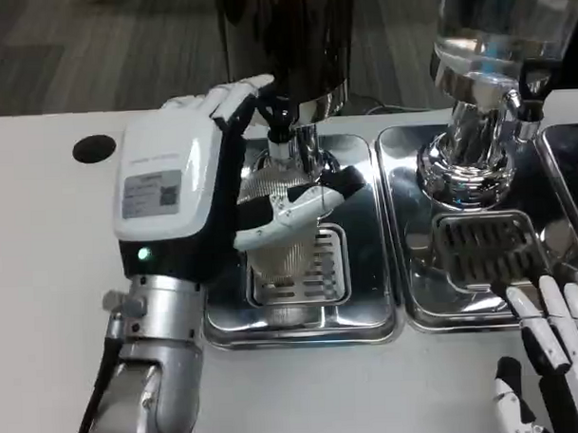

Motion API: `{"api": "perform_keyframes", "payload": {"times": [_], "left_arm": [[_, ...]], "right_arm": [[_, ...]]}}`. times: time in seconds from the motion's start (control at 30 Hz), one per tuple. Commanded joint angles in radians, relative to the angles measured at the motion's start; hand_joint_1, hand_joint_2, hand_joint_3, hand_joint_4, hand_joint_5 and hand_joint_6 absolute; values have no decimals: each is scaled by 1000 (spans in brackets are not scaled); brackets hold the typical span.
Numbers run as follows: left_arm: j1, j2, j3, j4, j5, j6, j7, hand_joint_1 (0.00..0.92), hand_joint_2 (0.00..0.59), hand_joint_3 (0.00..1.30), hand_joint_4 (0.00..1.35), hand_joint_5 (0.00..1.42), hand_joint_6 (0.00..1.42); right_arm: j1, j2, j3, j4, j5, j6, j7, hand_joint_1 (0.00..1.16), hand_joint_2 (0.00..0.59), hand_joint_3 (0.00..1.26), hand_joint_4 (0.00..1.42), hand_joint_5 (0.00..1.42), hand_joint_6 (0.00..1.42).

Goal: Grasp the cup under the faucet to collect the drink, then remove the cup.

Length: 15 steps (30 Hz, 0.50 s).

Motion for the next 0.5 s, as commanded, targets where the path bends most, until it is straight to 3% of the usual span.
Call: {"api": "perform_keyframes", "payload": {"times": [0.03, 0.5], "left_arm": [[30, 11, 5, 4, 13, -8, -6, 0, 59, 414, 420, 473, 380], [56, 11, 4, 3, 22, -15, 8, 0, 60, 425, 426, 480, 385]], "right_arm": [[-6, 4, 11, -13, -13, 7, 6, 88, 561, 124, 0, 0, 55], [-6, 4, 18, -6, -10, 8, 2, 94, 561, 124, 0, 0, 63]]}}
